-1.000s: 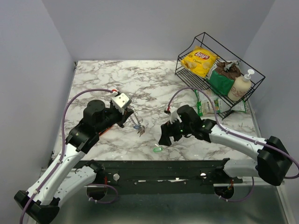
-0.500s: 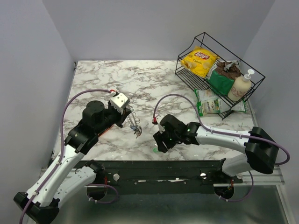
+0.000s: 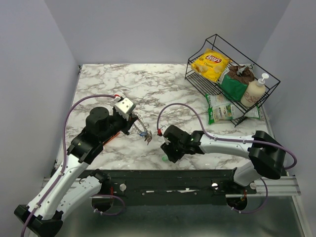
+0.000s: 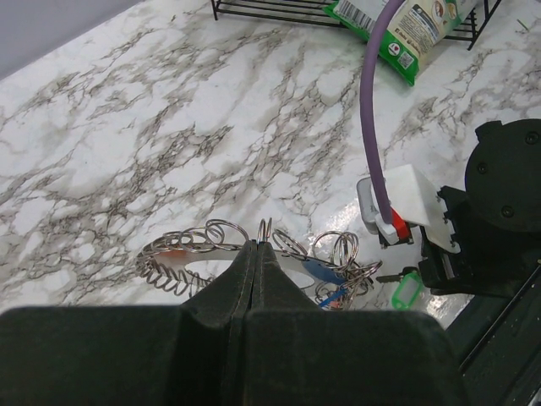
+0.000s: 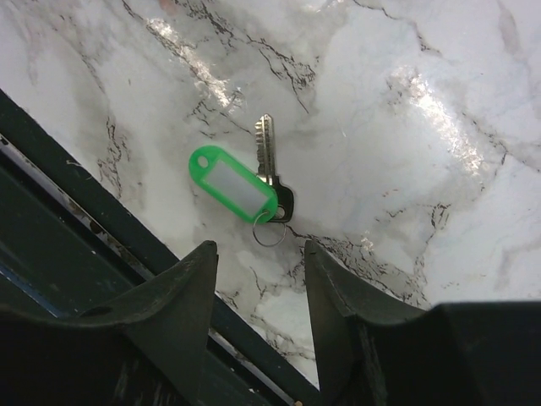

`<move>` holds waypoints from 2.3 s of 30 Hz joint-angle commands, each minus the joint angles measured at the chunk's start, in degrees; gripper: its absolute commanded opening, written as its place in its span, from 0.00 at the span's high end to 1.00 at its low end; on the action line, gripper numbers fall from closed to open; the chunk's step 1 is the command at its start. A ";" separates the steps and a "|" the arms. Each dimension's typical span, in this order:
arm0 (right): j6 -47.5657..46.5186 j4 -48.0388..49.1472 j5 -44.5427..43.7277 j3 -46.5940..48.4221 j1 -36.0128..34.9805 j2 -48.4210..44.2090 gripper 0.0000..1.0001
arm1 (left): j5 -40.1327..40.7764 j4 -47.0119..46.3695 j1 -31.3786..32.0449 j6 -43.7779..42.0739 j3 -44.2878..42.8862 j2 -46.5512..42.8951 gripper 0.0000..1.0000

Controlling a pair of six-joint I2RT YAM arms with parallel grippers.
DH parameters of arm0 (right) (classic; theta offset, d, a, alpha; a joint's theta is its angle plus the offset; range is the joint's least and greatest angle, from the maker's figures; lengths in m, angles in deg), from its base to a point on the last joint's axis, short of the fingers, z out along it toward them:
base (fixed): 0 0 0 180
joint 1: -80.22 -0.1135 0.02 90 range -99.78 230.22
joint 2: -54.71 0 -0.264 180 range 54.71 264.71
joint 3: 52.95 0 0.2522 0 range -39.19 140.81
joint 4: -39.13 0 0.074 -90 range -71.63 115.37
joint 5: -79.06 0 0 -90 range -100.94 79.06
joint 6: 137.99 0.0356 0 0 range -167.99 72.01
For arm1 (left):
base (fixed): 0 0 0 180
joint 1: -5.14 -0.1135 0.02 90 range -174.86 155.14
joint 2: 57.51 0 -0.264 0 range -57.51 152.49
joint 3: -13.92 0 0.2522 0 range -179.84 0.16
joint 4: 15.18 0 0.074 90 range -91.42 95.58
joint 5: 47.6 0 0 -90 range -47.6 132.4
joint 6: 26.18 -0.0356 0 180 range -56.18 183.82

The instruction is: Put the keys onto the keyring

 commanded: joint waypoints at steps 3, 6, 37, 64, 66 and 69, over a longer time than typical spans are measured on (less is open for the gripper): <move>-1.94 -1.04 -1.35 1.90 -0.51 1.52 0.49 | 0.72 -2.53 -0.64 0.73 -0.57 -1.62 1.00; -2.20 -0.78 -0.91 1.99 -0.78 2.14 0.51 | 0.72 -2.53 -0.64 0.82 -0.49 -1.53 1.00; -3.70 -2.09 -0.47 4.18 -1.13 5.13 0.86 | 2.04 -2.70 -0.90 0.99 -0.40 -2.23 1.00; -8.62 2.03 -0.21 1.20 -1.04 -11.56 0.99 | -3.32 -2.70 -0.99 -0.68 -0.31 -3.11 1.00; -8.97 2.65 -0.21 0.93 -0.95 -14.02 0.99 | -4.55 -3.05 -0.99 -0.94 -0.14 -3.29 1.00; -9.50 3.35 1.81 0.23 -0.34 -17.45 0.99 | -7.45 -3.23 -0.99 -1.46 0.30 -3.46 1.00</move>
